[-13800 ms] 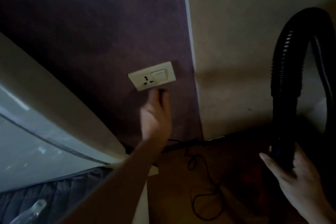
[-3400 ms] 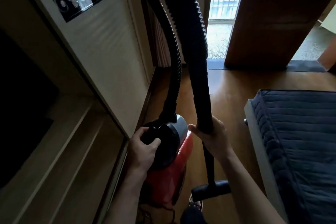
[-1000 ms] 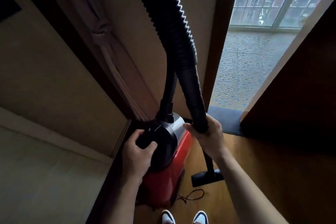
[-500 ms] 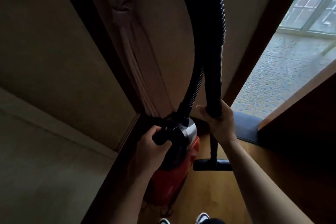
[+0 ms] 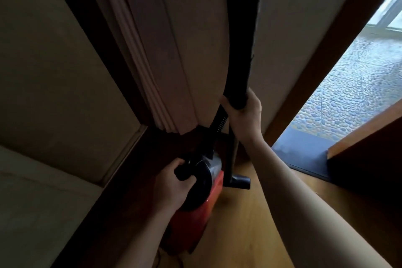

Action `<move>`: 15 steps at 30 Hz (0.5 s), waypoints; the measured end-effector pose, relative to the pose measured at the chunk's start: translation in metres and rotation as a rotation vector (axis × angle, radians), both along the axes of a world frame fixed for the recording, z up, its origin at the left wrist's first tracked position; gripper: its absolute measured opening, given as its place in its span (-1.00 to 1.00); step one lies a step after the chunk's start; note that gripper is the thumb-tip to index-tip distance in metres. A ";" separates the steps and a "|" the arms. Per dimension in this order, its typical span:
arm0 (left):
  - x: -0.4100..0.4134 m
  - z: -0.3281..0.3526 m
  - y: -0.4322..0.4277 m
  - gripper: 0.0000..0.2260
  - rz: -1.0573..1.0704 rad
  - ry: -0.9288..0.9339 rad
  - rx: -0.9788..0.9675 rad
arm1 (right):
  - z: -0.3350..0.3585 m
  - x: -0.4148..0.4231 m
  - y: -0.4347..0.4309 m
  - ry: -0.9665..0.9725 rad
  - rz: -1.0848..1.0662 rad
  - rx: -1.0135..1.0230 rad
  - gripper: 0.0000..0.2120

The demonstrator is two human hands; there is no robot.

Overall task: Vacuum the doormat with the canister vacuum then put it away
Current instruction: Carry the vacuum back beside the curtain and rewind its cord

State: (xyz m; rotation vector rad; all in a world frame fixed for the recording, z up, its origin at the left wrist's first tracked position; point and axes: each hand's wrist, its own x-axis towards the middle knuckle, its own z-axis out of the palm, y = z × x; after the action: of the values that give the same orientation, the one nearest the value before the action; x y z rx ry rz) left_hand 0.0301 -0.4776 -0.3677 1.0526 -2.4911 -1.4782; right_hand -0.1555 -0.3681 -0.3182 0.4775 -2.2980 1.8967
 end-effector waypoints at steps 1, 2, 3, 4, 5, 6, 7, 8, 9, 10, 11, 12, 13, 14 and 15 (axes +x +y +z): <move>-0.003 -0.018 0.000 -0.77 0.004 -0.002 0.005 | -0.010 -0.007 -0.005 0.003 0.006 0.003 -0.75; -0.005 -0.035 -0.001 -0.80 0.010 -0.001 0.010 | -0.019 -0.013 -0.009 0.008 0.011 0.003 -0.72; -0.008 -0.051 -0.001 -0.84 0.016 0.005 0.010 | -0.027 -0.018 -0.013 0.015 0.012 -0.005 -0.68; -0.011 -0.067 -0.002 -0.86 0.023 0.010 0.007 | -0.034 -0.023 -0.017 0.023 0.007 -0.015 -0.64; -0.013 -0.082 -0.001 -0.86 0.027 0.017 0.006 | -0.040 -0.027 -0.020 0.031 0.000 -0.026 -0.62; -0.015 -0.096 0.000 -0.86 0.031 0.025 0.005 | -0.045 -0.030 -0.022 0.039 -0.007 -0.040 -0.61; -0.018 -0.110 0.001 -0.86 0.034 0.035 0.002 | -0.051 -0.033 -0.025 0.041 -0.012 -0.060 -0.63; -0.021 -0.123 0.002 -0.86 0.037 0.039 -0.002 | -0.057 -0.036 -0.027 0.039 -0.018 -0.076 -0.65; -0.023 -0.137 0.002 -0.86 0.041 0.043 -0.003 | -0.063 -0.040 -0.029 0.034 -0.025 -0.086 -0.68; -0.026 -0.151 0.001 -0.85 0.048 0.047 0.002 | -0.070 -0.042 -0.030 0.027 -0.030 -0.092 -0.69; -0.029 -0.165 0.000 -0.85 0.053 0.055 0.011 | -0.075 -0.045 -0.032 0.024 -0.033 -0.099 -0.70; -0.032 -0.179 -0.001 -0.85 0.054 0.057 0.021 | -0.079 -0.048 -0.034 0.030 -0.034 -0.101 -0.72; -0.035 -0.192 -0.002 -0.84 0.055 0.060 0.031 | -0.081 -0.051 -0.036 0.041 -0.033 -0.101 -0.75; -0.038 -0.203 -0.003 -0.84 0.058 0.068 0.040 | -0.081 -0.054 -0.038 0.051 -0.026 -0.105 -0.77; -0.040 -0.213 -0.004 -0.84 0.058 0.080 0.043 | -0.082 -0.057 -0.039 0.056 -0.022 -0.119 -0.77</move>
State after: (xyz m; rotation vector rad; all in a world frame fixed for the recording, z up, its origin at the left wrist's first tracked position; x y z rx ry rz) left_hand -0.0103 -0.4817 -0.5809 1.0415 -2.3646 -1.5327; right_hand -0.2124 -0.4072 -0.3998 0.4820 -2.1322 1.9691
